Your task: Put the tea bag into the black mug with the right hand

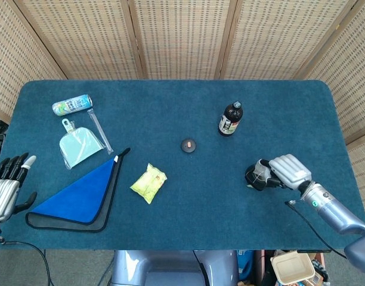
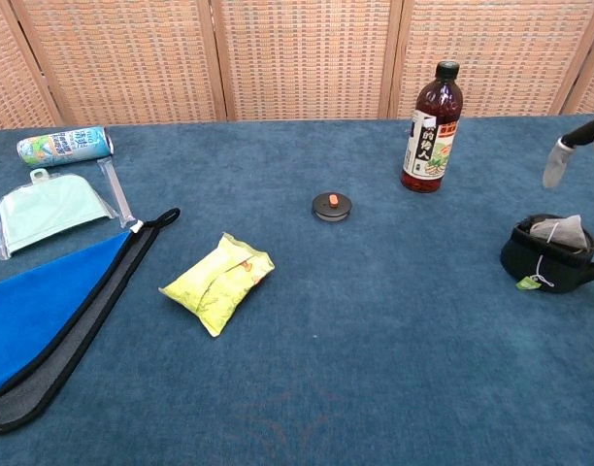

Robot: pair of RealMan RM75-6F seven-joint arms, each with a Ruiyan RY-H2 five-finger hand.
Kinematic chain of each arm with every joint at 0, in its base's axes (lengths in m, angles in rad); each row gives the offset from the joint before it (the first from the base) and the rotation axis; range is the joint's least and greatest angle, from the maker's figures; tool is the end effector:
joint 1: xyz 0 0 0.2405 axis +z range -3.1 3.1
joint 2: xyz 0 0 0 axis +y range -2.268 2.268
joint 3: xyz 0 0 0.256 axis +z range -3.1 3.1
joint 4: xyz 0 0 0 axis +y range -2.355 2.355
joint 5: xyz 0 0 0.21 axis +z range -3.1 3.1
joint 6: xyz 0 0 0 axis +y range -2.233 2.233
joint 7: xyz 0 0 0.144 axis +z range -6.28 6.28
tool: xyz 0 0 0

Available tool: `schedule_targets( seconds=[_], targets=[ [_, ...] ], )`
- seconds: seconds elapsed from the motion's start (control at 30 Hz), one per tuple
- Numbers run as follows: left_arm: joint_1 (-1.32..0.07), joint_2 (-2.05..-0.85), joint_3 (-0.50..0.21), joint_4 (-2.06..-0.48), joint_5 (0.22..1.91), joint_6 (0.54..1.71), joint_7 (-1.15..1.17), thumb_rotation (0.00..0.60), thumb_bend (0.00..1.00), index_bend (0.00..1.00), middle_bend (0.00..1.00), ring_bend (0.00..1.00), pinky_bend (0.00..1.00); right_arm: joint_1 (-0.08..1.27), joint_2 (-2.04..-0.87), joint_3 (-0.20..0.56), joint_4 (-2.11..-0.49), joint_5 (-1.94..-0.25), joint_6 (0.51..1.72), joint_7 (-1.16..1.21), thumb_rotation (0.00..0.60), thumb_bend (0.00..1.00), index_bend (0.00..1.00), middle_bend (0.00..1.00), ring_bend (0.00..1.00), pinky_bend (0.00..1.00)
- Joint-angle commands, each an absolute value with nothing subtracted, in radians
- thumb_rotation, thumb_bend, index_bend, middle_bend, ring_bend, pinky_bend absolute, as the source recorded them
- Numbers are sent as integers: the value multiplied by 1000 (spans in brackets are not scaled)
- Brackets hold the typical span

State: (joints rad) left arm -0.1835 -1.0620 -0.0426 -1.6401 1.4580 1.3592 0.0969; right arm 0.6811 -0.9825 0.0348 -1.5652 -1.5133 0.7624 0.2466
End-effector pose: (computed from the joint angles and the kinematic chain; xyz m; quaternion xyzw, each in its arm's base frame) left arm -0.3041 0.2090 0.1599 -0.6481 -0.3652 -0.3356 0.5779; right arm -0.2348 -0.3321 0.1284 0.7872 -0.3984 0.2712 0.3848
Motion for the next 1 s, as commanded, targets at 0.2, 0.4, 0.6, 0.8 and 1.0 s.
schedule_targets(
  seconds=[0.2,0.4,0.6,0.8,1.0],
  targets=[
    [-190,-1053,-43,-1657,1455,1350,109,600,378,0,0,0,0,709,-992,17,-1542,-1521,705,263,0,1000,338,1000,998,990],
    [-192,-1054,-41,-1663,1453,1344,117,600,378,0,0,0,0,723,-999,4,-1519,-1507,656,269,0,1000,338,1000,999,991],
    [-193,-1058,-38,-1667,1448,1339,125,600,378,0,0,0,0,724,-1018,-6,-1483,-1489,633,268,0,1000,338,1000,998,991],
    [-191,-1060,-35,-1671,1448,1342,130,600,377,0,0,0,0,725,-1040,-12,-1445,-1477,619,263,0,1000,338,1000,999,991],
    [-190,-1065,-32,-1666,1444,1340,127,600,378,0,0,0,0,734,-1066,-14,-1423,-1466,598,253,0,1000,338,1000,999,991]
  ],
)
